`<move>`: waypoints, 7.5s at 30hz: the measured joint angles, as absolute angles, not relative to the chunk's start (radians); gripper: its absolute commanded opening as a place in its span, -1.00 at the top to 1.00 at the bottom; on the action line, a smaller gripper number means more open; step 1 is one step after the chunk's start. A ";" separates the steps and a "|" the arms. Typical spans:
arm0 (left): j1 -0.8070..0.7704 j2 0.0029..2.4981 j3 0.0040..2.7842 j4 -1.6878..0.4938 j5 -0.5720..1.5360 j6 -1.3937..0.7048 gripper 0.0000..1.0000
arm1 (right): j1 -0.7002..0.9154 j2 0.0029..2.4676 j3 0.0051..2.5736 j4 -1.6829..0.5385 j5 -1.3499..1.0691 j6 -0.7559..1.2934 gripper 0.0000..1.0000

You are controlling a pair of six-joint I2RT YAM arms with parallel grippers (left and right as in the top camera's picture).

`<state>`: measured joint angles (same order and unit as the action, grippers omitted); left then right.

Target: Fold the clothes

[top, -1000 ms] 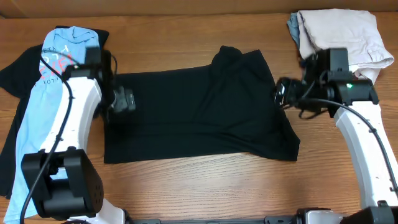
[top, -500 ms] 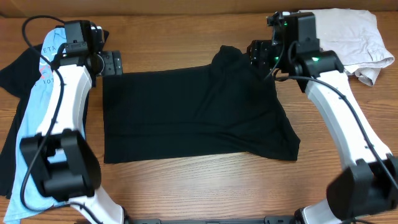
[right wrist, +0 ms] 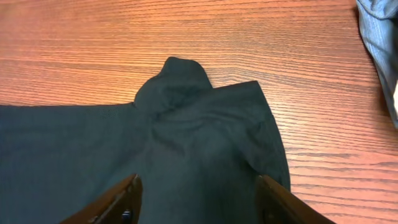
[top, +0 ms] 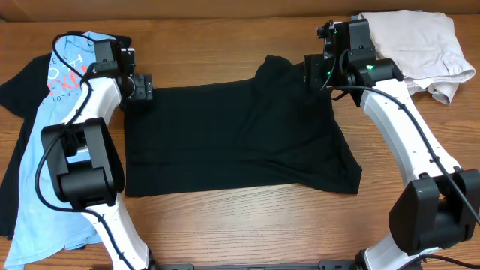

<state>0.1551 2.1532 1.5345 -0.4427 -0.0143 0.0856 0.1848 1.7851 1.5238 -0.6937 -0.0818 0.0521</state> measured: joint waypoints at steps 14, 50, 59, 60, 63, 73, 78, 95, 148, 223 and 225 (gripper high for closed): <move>0.155 2.209 1.539 -0.371 -0.006 0.086 -0.28 | 0.185 1.790 1.524 -0.625 -0.017 0.044 0.12; 0.155 2.213 1.583 -0.543 0.004 0.070 0.92 | 0.076 2.210 1.524 -0.202 -0.093 0.049 -0.20; 0.155 2.213 1.584 -0.543 0.004 0.061 0.92 | 0.059 2.226 1.524 -0.131 -0.210 0.063 0.11; 0.155 2.213 1.584 -0.544 0.004 0.059 0.91 | 0.060 2.226 1.524 -0.129 -0.221 0.065 0.16; 0.155 2.213 1.584 -0.543 0.004 0.059 0.92 | 0.062 2.226 1.524 -0.132 -0.256 0.075 0.23; 0.155 2.213 1.584 -0.549 0.004 0.059 0.92 | 0.073 2.226 1.524 -0.148 -0.284 0.094 0.84; 0.155 2.213 1.596 -0.589 0.004 0.059 0.92 | 0.072 2.226 1.525 -0.189 -0.285 0.110 0.92; 0.155 2.250 1.996 -1.242 -0.012 0.059 0.92 | 0.046 2.040 1.763 -0.782 -0.285 0.084 0.92; 0.159 2.365 1.879 -0.767 0.067 0.070 0.24 | 0.022 1.986 1.739 -1.116 -0.247 0.078 0.92; 0.151 2.440 2.172 -1.623 -0.012 0.036 0.92 | -0.039 1.986 1.547 -1.253 -0.229 0.101 0.13; 0.149 2.440 2.172 -1.617 -0.012 0.036 0.92 | -0.039 1.986 1.591 -1.205 -0.228 0.093 0.07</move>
<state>0.1490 2.4397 2.1719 -1.6169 -0.0120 0.0364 -0.0395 1.9858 1.5906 -1.2045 -0.2279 0.0925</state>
